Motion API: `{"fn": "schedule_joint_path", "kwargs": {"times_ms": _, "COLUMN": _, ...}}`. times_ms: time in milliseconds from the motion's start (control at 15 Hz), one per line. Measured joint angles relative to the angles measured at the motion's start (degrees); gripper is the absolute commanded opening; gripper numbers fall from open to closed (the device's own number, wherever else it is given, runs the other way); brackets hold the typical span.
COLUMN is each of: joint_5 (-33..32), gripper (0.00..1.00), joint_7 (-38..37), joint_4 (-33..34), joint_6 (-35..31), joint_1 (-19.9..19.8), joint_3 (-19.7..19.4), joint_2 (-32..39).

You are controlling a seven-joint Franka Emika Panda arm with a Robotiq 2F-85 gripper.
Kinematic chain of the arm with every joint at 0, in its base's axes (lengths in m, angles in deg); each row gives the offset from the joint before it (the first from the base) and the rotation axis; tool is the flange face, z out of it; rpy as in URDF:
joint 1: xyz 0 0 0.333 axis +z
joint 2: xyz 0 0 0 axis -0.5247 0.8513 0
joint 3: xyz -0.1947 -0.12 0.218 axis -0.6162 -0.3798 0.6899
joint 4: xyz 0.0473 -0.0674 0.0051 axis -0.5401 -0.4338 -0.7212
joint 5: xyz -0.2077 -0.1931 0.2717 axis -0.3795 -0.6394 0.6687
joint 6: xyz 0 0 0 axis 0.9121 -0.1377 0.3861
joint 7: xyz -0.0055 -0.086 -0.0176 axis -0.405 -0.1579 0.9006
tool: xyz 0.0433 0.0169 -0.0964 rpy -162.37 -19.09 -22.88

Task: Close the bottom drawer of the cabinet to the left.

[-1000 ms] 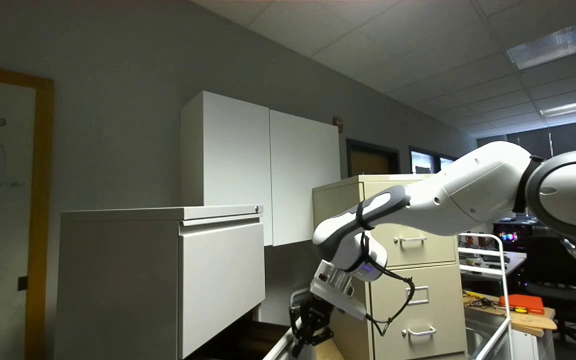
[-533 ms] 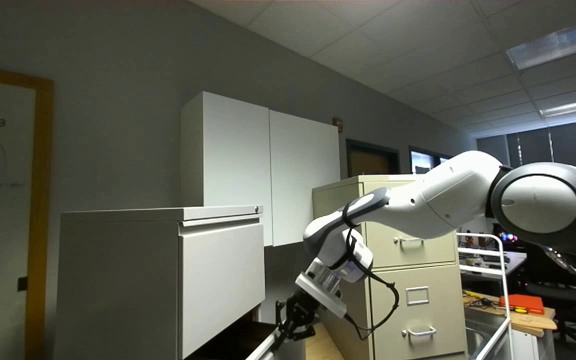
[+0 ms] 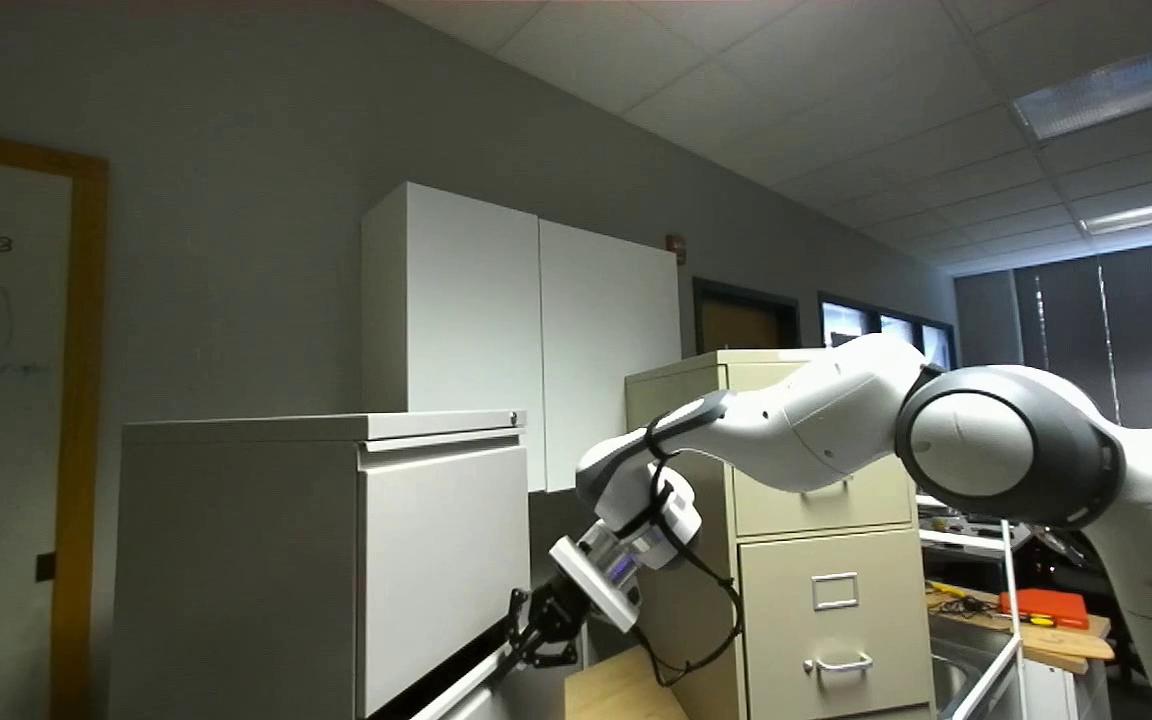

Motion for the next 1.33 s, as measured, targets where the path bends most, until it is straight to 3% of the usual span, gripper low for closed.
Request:
{"fn": "schedule_joint_path", "kwargs": {"times_ms": 333, "joint_5": 3.87, "gripper": 0.0, "joint_7": -0.53, "joint_4": 14.65, "joint_6": 0.06, "joint_1": -0.18, "joint_3": 0.0, "joint_2": 1.99}}
{"fn": "schedule_joint_path", "kwargs": {"times_ms": 733, "joint_5": 0.71, "gripper": 0.0, "joint_7": -0.82, "joint_4": 21.68, "joint_6": 7.48, "joint_1": -1.69, "joint_3": -0.46, "joint_2": 4.34}}
{"fn": "schedule_joint_path", "kwargs": {"times_ms": 1000, "joint_5": -0.3, "gripper": 0.0, "joint_7": -0.84, "joint_4": 21.45, "joint_6": 10.9, "joint_1": -2.7, "joint_3": -0.79, "joint_2": 5.99}}
{"fn": "schedule_joint_path", "kwargs": {"times_ms": 1333, "joint_5": 0.0, "gripper": 0.0, "joint_7": 0.18, "joint_4": 12.36, "joint_6": 14.46, "joint_1": -5.01, "joint_3": -1.34, "joint_2": 6.58}}
